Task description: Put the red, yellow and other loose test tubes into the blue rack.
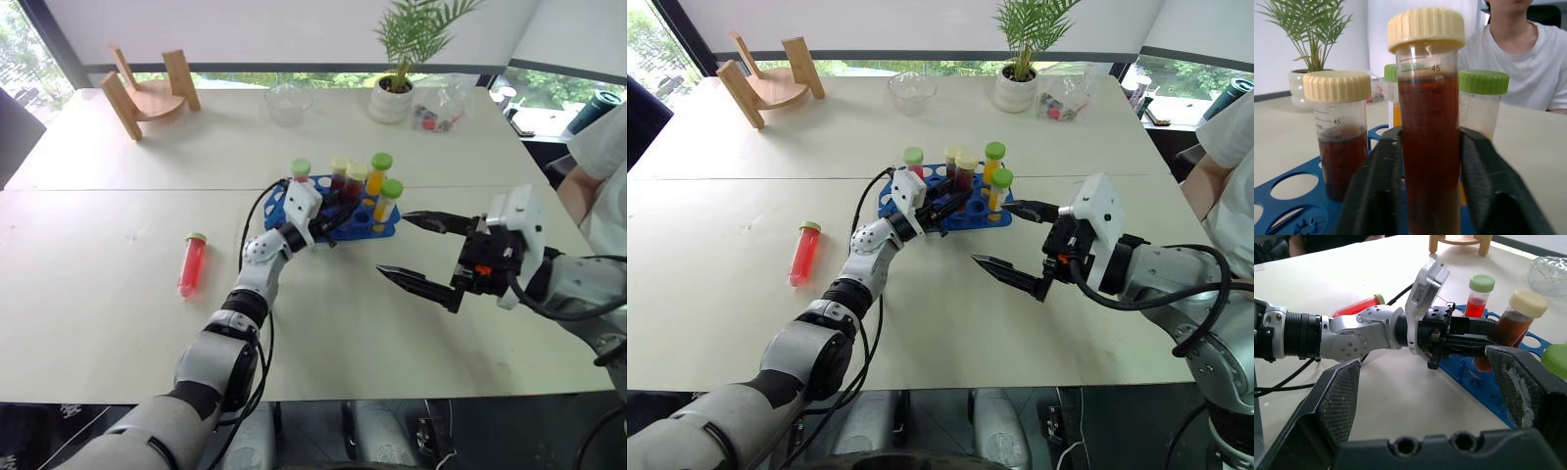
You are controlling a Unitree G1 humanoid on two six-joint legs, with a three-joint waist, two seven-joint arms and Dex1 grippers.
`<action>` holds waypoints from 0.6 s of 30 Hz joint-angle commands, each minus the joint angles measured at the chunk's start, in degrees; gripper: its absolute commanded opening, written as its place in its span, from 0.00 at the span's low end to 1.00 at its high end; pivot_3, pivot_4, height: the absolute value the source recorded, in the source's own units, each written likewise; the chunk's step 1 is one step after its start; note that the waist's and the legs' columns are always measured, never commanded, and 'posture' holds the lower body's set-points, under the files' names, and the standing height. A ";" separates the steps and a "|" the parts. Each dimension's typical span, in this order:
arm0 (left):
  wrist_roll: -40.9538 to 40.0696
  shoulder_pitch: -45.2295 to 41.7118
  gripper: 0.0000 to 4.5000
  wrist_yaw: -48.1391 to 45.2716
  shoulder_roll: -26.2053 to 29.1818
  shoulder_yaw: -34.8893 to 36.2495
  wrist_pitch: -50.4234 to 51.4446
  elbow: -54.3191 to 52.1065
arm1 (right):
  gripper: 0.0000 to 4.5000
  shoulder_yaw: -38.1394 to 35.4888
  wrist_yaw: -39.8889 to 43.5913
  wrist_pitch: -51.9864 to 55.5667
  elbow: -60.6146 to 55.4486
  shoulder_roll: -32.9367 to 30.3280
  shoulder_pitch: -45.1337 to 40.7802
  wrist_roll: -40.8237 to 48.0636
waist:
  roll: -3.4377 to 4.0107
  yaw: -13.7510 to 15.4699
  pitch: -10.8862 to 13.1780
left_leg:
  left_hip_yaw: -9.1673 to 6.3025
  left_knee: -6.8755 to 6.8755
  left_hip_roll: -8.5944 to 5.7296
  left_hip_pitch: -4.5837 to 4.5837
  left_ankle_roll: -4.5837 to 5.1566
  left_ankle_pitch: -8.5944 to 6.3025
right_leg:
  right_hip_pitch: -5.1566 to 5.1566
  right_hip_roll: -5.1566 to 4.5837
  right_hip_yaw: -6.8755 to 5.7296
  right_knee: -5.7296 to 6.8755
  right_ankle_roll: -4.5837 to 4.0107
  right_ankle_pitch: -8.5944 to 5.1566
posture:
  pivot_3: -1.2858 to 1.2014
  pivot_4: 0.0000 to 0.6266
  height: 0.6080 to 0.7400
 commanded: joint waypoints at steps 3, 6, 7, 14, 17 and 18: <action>1.96 2.23 0.99 -3.14 2.26 -0.95 -0.44 -2.77 | 1.00 -1.24 -0.26 -0.76 -1.87 -0.56 -0.52 -0.14 | 0.01 -0.15 0.00 | 0.00 0.00 0.00 0.02 0.00 0.00 | 0.00 0.00 0.00 0.01 0.00 0.00 | 0.52 0.24 1.00; 2.79 3.66 0.99 -5.45 4.95 -1.94 1.24 -7.43 | 1.00 -0.98 -0.15 -0.89 -1.75 -0.59 -0.63 -0.51 | 0.01 -0.19 -0.01 | -0.01 -0.02 0.01 0.03 0.00 0.00 | 0.00 0.02 0.00 0.02 0.00 0.00 | 0.52 0.24 1.00; 2.47 4.06 0.99 -5.83 5.69 -1.88 1.87 -9.49 | 1.00 -0.92 -0.11 -0.91 -1.71 -0.56 -0.66 -0.57 | 0.01 -0.21 -0.01 | -0.01 -0.02 0.01 0.03 0.00 0.00 | 0.00 0.02 0.01 0.03 0.00 0.00 | 0.52 0.24 1.00; -2.67 7.10 0.99 -6.37 12.72 -0.34 17.11 -32.79 | 1.00 -0.18 0.39 -1.70 -1.11 0.18 -0.40 -1.63 | 0.01 0.01 0.00 | -0.02 -0.01 0.03 -0.01 0.00 0.00 | -0.01 0.00 -0.01 0.03 0.00 0.00 | 0.52 0.24 1.00; -6.13 9.07 0.99 -6.57 18.19 -0.23 31.71 -45.71 | 1.00 0.23 0.90 -2.27 -0.45 0.27 -0.50 -2.18 | 0.01 -0.12 -0.01 | -0.02 -0.01 0.04 -0.01 0.00 0.00 | 0.00 0.00 -0.02 0.03 0.00 0.00 | 0.52 0.24 1.00; -7.11 9.92 0.99 -6.41 21.13 0.08 37.56 -50.60 | 1.00 0.45 1.16 -2.50 -0.12 0.28 -0.65 -2.41 | 0.01 -0.28 0.00 | -0.02 -0.01 0.05 0.00 0.00 0.00 | 0.00 0.00 -0.02 0.03 0.00 0.00 | 0.52 0.24 1.00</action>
